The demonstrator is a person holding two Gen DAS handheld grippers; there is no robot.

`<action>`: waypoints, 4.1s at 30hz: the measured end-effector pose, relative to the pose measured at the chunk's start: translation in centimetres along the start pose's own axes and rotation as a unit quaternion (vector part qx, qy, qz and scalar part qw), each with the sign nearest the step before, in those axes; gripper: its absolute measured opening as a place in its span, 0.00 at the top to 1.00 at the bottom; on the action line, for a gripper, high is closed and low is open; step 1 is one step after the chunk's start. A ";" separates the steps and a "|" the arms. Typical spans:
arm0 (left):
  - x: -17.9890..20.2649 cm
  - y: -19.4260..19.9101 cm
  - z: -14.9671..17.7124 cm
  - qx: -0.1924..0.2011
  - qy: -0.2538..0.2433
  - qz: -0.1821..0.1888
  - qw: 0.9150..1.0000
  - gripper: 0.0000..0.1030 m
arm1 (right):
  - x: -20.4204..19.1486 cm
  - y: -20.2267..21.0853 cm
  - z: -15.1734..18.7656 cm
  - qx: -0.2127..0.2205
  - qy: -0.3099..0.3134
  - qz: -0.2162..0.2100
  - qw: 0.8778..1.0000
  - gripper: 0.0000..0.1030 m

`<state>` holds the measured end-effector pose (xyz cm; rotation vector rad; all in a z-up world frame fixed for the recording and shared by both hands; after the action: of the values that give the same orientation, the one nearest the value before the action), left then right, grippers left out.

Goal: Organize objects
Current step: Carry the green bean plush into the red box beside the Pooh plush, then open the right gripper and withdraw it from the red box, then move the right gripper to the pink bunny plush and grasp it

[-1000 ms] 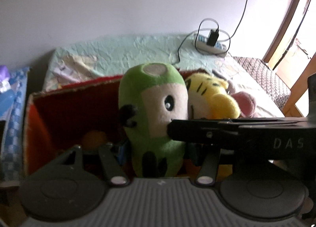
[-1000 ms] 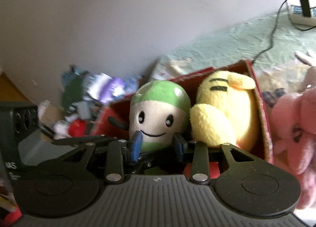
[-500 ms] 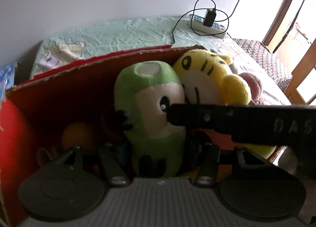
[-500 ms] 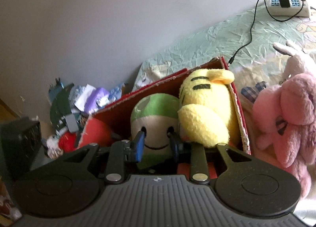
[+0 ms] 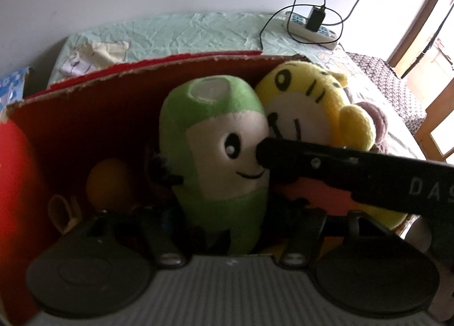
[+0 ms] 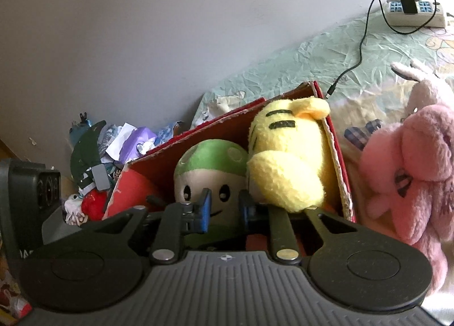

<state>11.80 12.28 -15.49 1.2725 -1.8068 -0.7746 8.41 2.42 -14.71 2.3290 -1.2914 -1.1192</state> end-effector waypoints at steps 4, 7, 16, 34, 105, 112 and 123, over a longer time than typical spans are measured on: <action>-0.3 0.0 -0.2 -0.004 0.001 -0.016 1.000 0.22 | -0.3 0.0 0.4 0.007 0.027 0.009 1.000 0.80; -0.5 0.1 -0.1 -0.004 0.001 -0.029 1.000 0.15 | -0.2 0.0 0.3 0.008 0.027 0.009 1.000 0.80; -0.7 1.1 0.1 0.012 -0.003 -0.061 0.998 0.10 | -0.2 0.3 0.3 0.005 0.024 0.019 1.000 0.79; -0.5 5.1 1.5 0.059 -0.001 -0.114 0.992 0.03 | -0.6 4.5 1.2 0.040 -0.018 -0.009 0.999 0.66; 22.9 1.4 4.1 0.092 -0.035 -0.022 0.995 0.12 | 20.2 13.9 1.7 0.023 -0.079 -0.067 0.994 0.54; 24.1 -2.6 4.5 0.069 -0.040 -0.050 0.996 0.19 | 21.4 12.7 1.7 -0.007 -0.089 -0.094 0.992 0.47; 24.0 -6.2 3.5 0.066 -0.043 -0.119 0.990 0.05 | 21.4 9.2 0.9 -0.049 -0.069 -0.125 0.989 0.39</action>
<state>7.03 -12.30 -16.40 1.5847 -1.8203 -0.8623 8.79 -20.03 -21.05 2.4266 -0.9792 -1.4077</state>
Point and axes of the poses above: each gripper's, at about its wrist camera, not at the fingertips, and y roughly against the way its jaws point, x to its right, z to its underside, the point moved 8 cm from there along -y, roughly the way its jaws point, and after that the axes turned 6 degrees about y, right-handed, at the moved point
